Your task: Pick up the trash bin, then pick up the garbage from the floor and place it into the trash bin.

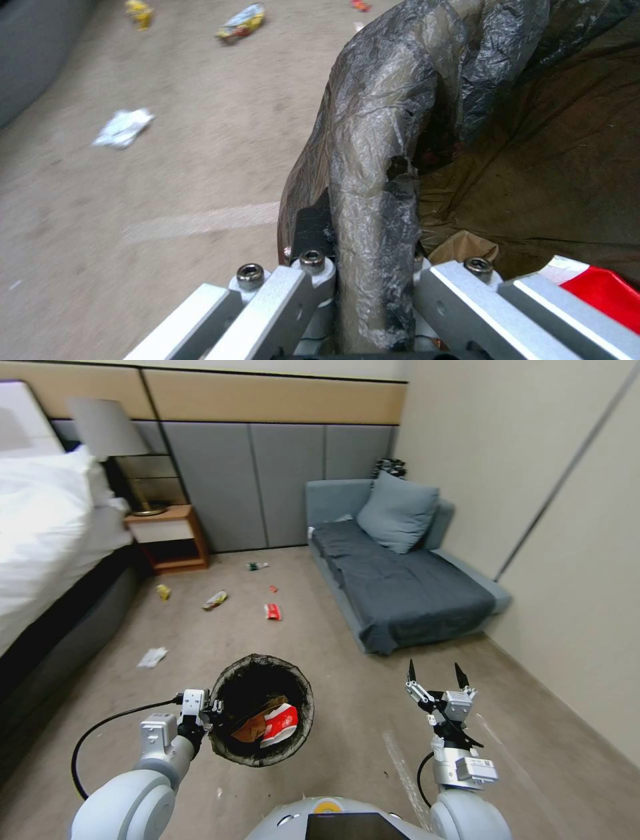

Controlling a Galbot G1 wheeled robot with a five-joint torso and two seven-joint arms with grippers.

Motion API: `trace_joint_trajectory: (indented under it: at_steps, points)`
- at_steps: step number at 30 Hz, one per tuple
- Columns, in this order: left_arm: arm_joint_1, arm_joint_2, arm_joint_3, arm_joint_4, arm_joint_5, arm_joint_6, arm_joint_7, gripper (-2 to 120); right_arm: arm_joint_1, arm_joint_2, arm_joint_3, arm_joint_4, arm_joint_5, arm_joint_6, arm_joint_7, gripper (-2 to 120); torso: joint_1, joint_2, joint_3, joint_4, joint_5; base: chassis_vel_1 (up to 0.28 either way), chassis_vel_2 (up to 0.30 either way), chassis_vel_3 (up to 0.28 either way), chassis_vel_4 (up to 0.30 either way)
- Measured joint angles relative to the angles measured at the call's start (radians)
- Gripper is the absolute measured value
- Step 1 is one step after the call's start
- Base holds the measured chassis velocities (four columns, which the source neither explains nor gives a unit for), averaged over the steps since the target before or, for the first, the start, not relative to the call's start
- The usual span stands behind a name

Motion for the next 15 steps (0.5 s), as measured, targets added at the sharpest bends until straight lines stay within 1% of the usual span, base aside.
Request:
trace_joint_trajectory:
  at_steps: [5,11,15]
  points:
    - [0.0,0.0,0.0,0.0,-0.002,0.0,0.0,2,0.001,0.001,-0.001,0.0,0.0,-0.002,0.001,100,0.0,0.0,0.0,-0.0004,0.0,0.106,0.118,0.122,0.113]
    - [-0.002,-0.001,0.001,0.0,-0.003,-0.001,-0.001,2,0.002,0.002,-0.003,0.0,0.0,-0.003,0.002,100,0.0,0.0,0.0,-0.0001,0.0001,0.135,0.117,0.114,0.129]
    - [-0.005,-0.001,0.001,0.0,0.001,-0.017,-0.001,2,0.001,0.002,-0.003,0.0,0.0,-0.003,0.005,100,0.0,0.0,0.0,0.0004,0.0,0.12,0.115,0.104,0.12]
